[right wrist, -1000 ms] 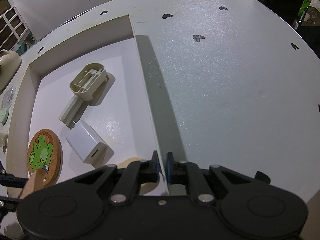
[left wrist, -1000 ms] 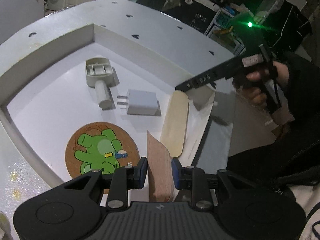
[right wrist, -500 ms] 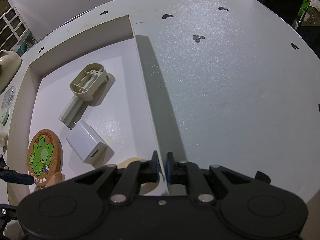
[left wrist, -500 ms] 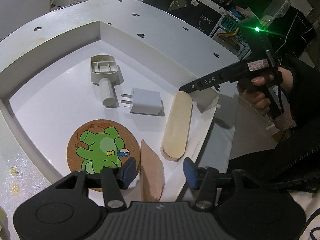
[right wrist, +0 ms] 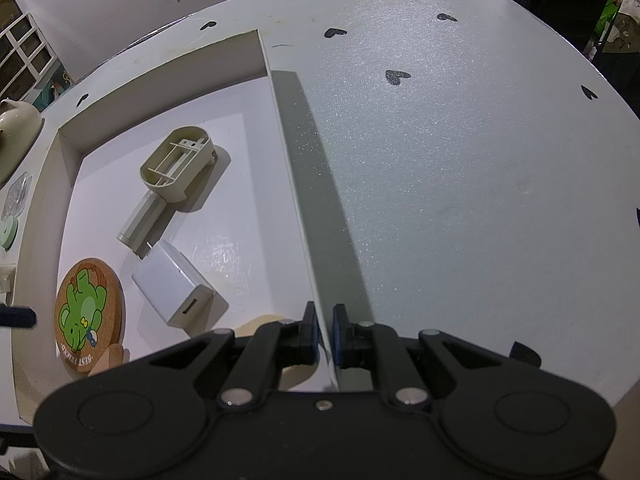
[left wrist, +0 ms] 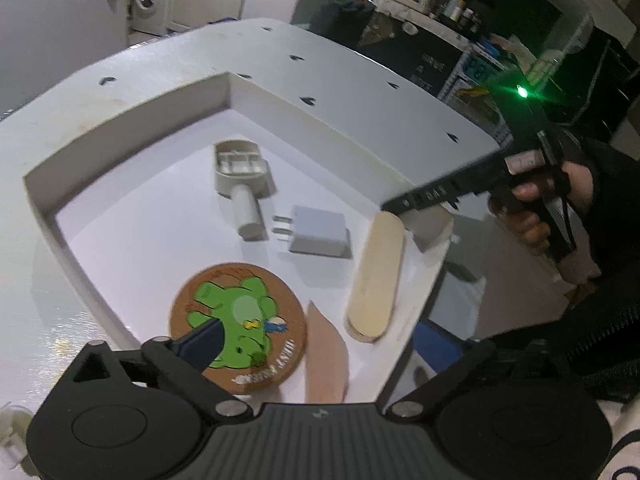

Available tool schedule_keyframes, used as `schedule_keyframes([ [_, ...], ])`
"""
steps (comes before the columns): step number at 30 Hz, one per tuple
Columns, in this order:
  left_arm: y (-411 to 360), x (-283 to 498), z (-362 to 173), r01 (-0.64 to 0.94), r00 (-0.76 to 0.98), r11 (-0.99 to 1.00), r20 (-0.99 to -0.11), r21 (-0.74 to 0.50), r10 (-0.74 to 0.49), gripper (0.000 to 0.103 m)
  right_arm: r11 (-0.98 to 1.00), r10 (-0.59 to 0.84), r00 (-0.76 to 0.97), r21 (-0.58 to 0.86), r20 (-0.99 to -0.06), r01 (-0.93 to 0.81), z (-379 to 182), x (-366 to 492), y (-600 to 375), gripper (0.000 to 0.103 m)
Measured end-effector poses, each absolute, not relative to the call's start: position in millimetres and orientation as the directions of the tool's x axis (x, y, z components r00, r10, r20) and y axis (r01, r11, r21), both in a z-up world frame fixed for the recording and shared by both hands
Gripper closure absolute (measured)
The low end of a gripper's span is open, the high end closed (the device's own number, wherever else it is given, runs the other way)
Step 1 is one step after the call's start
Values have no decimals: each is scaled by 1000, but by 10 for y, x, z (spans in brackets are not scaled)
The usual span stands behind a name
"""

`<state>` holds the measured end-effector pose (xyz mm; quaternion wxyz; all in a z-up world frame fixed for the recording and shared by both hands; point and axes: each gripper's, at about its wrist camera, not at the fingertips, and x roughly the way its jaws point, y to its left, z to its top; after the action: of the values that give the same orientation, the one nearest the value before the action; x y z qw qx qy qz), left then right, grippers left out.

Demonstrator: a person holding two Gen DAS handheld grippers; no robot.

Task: Organize rigid objects
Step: 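Move the left tool to the mint-green tape measure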

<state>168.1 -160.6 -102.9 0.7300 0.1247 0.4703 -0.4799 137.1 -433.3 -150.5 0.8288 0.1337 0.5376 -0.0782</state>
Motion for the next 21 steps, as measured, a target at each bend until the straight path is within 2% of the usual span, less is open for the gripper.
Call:
schedule_keyframes([
  [13,-1137,2178,-837,680,342,707,-768,-196,-542,0,952,14,410,137,-912,273,-1504,1372,-4334,94],
  [21,-675,2543,-816,530,513,840,-745,-115,-426,0,952,14,409,137,-912,274,-1504,1374,-4333,94],
])
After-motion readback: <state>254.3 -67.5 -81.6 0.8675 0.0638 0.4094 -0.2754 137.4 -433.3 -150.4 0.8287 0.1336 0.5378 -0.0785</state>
